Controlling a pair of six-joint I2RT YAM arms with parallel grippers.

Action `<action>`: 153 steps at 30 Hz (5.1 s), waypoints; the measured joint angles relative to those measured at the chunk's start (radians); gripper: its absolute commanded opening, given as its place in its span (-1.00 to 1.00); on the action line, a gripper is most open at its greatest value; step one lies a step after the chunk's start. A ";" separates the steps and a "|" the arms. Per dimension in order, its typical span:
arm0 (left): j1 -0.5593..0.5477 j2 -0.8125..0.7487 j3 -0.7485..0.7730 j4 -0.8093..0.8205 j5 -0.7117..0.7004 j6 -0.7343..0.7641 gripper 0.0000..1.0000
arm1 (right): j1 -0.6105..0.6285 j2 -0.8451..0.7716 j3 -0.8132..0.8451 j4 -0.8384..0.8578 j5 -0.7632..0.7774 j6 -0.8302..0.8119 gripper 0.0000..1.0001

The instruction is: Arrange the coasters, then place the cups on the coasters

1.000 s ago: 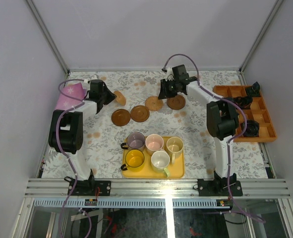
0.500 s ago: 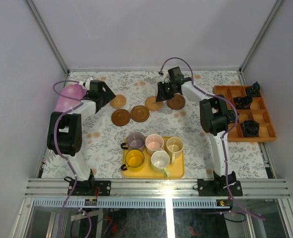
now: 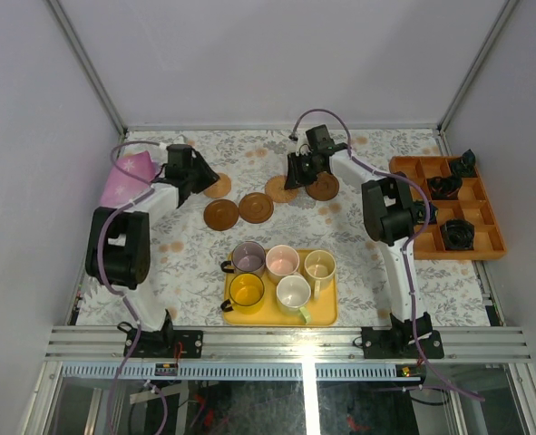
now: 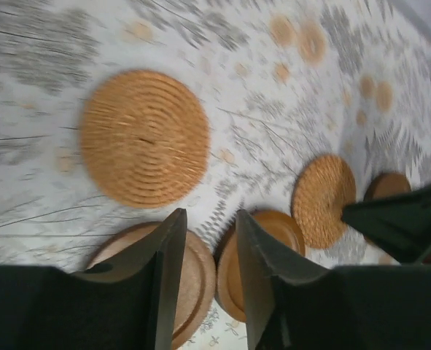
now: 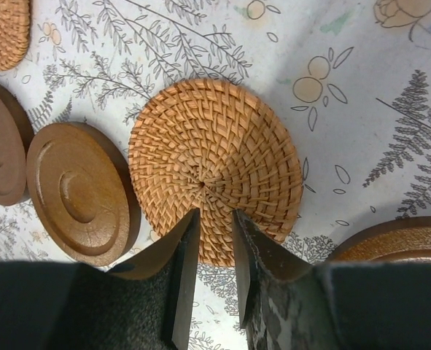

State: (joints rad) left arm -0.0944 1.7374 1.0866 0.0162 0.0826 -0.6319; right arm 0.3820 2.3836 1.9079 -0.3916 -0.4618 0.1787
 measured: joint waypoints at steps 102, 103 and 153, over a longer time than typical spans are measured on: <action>-0.325 0.492 0.568 -0.362 0.131 0.237 -0.51 | -0.072 -0.172 -0.153 -0.157 0.498 0.055 -0.49; -0.325 0.496 0.572 -0.361 0.132 0.237 -0.51 | -0.073 -0.172 -0.160 -0.158 0.499 0.056 -0.50; -0.323 0.483 0.547 -0.344 0.135 0.237 -0.51 | -0.089 -0.378 -0.483 -0.173 0.546 0.112 -0.53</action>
State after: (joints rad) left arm -0.4179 2.2208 1.6333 -0.3279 0.2173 -0.3950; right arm 0.2928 2.0056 1.4246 -0.5648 0.0845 0.2905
